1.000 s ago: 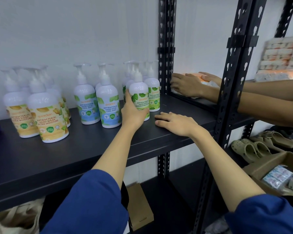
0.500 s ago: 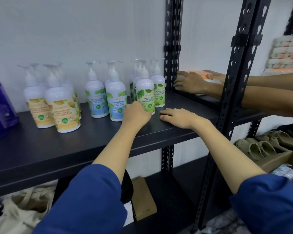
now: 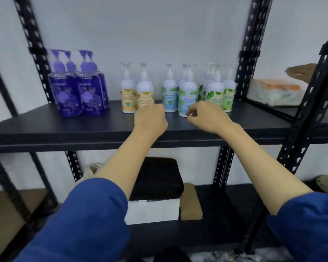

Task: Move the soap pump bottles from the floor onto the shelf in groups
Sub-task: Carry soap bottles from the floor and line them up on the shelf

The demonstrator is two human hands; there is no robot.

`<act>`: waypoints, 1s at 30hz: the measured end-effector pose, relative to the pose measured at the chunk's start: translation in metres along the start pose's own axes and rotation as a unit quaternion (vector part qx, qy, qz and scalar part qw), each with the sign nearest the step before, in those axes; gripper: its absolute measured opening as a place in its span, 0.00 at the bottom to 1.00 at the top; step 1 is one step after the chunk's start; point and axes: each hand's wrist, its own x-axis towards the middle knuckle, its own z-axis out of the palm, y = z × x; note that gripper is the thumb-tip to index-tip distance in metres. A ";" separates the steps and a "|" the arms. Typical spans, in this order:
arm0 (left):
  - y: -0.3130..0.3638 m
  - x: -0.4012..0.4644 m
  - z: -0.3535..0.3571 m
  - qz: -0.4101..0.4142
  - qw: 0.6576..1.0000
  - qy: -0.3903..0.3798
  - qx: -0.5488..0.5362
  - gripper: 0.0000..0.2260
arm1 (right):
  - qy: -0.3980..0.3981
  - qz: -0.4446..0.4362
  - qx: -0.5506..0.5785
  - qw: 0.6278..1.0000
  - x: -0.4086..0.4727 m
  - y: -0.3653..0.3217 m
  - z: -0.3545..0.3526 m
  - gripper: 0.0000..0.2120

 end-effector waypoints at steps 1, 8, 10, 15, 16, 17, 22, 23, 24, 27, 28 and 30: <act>-0.014 -0.012 -0.005 -0.017 1.000 0.012 0.013 0.12 | -0.001 -0.022 0.008 1.000 0.000 -0.018 0.005 0.11; -0.139 -0.108 -0.029 -0.144 0.986 0.041 0.072 0.12 | -0.019 -0.192 0.094 0.977 -0.020 -0.151 0.053 0.12; -0.175 -0.140 -0.031 -0.183 0.980 0.033 0.076 0.12 | -0.034 -0.226 0.124 0.966 -0.031 -0.188 0.071 0.11; -0.253 -0.222 -0.019 -0.272 0.959 0.028 0.078 0.12 | -0.077 -0.271 0.174 0.944 -0.059 -0.272 0.139 0.12; -0.267 -0.239 -0.014 -0.290 0.954 0.025 0.077 0.11 | -0.095 -0.284 0.180 0.937 -0.066 -0.286 0.153 0.12; -0.279 -0.256 -0.008 -0.307 0.948 0.023 0.077 0.11 | -0.113 -0.298 0.186 0.929 -0.072 -0.300 0.168 0.12; -0.325 -0.341 0.044 -0.421 0.905 0.008 0.062 0.11 | -0.190 -0.381 0.211 0.880 -0.107 -0.354 0.251 0.12; -0.331 -0.358 0.057 -0.446 0.894 0.000 0.051 0.11 | -0.205 -0.397 0.207 0.871 -0.113 -0.362 0.269 0.12; -0.335 -0.375 0.072 -0.471 0.881 -0.010 0.040 0.11 | -0.217 -0.419 0.199 0.859 -0.120 -0.368 0.288 0.12; -0.336 -0.425 0.117 -0.553 0.830 -0.073 0.014 0.13 | -0.264 -0.503 0.155 0.808 -0.145 -0.381 0.350 0.12; -0.332 -0.441 0.131 -0.580 0.809 -0.100 0.005 0.14 | -0.276 -0.537 0.135 0.786 -0.156 -0.384 0.370 0.11; -0.320 -0.474 0.160 -0.624 0.768 -0.145 -0.016 0.15 | -0.313 -0.599 0.110 0.729 -0.178 -0.386 0.404 0.06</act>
